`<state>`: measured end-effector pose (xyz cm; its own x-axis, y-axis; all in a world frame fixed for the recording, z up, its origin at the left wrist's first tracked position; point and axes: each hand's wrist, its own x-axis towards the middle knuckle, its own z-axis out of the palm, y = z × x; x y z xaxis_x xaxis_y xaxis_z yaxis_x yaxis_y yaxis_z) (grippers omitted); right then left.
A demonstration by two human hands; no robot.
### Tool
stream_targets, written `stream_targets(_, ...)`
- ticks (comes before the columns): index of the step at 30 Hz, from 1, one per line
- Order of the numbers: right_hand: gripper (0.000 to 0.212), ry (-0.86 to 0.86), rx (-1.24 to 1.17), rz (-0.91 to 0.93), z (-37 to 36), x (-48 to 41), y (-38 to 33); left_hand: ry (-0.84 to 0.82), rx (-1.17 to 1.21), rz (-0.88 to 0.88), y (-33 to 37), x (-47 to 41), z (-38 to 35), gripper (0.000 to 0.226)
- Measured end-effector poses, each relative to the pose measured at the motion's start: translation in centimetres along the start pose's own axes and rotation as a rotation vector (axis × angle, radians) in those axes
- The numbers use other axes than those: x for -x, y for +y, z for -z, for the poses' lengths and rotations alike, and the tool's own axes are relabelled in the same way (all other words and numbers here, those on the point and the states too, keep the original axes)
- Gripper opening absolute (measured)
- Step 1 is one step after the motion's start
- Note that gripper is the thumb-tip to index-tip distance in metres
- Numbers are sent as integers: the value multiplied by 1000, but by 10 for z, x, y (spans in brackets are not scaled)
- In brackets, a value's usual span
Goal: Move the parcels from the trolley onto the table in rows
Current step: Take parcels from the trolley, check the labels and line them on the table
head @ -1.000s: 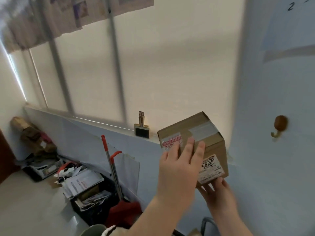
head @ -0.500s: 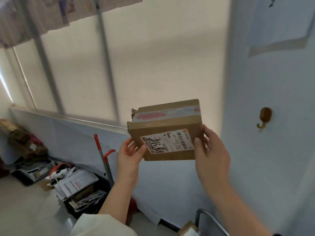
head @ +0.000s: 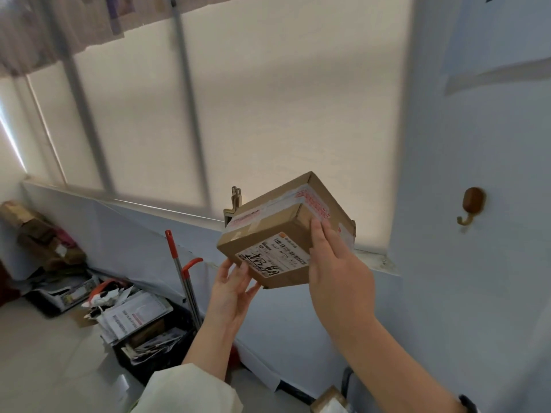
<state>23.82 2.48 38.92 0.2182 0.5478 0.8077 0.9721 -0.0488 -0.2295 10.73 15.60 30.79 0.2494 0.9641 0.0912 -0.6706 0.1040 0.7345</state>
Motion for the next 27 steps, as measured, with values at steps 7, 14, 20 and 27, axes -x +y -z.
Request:
stream_targets(7, 48, -70, -192, -219, 7, -42, 30, -9, -384, -121, 36, -20, -20, 42)
stream_targets(14, 23, -492, -422, -554, 15, -136, 73, -58, -1116, -176, 101, -55, -77, 23)
stream_targets(20, 12, -893, -235, -700, -12, -161, 86, -102, -1270, 254, 109, -76, -88, 35)
stream_targets(27, 25, -1108, -110, -744, -40, -132, 93, -142, -1375, 448, 84, -79, -67, 31)
